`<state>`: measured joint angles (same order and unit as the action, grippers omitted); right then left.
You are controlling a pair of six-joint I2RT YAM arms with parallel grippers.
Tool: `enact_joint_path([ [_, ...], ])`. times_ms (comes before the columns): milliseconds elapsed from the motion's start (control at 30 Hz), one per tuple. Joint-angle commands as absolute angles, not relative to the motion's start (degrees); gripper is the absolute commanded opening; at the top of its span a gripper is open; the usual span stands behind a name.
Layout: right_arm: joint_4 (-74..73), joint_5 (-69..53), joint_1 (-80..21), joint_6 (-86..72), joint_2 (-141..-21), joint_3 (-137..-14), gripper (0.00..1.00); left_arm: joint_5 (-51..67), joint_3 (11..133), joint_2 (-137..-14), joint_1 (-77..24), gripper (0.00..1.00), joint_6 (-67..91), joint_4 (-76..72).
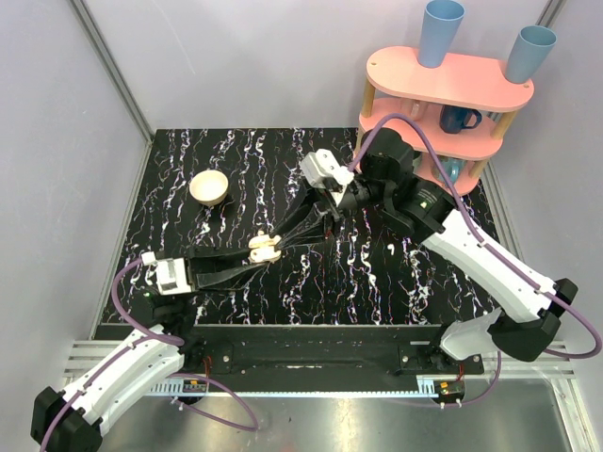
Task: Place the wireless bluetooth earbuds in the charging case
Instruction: Insert the right earbud into the right side groove of the charging case.
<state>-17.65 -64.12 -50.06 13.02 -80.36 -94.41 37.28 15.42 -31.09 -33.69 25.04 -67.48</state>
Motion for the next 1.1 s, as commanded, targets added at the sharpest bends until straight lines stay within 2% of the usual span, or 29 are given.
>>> enact_joint_path([
  [0,-14.76,-65.21,-49.83,11.95,-77.96,-94.31,0.20,36.21,16.17,-30.15,-33.75,0.00,23.99,-68.20],
  [467,-15.73,-70.49,-49.75,11.25,-79.19,-94.39,0.19,36.39,17.40,-30.41,-33.84,0.00,24.61,-67.68],
  [1067,-17.40,-69.26,-49.83,12.57,-82.53,-95.01,0.18,37.09,18.19,-31.38,-33.84,0.00,25.93,-68.91],
])
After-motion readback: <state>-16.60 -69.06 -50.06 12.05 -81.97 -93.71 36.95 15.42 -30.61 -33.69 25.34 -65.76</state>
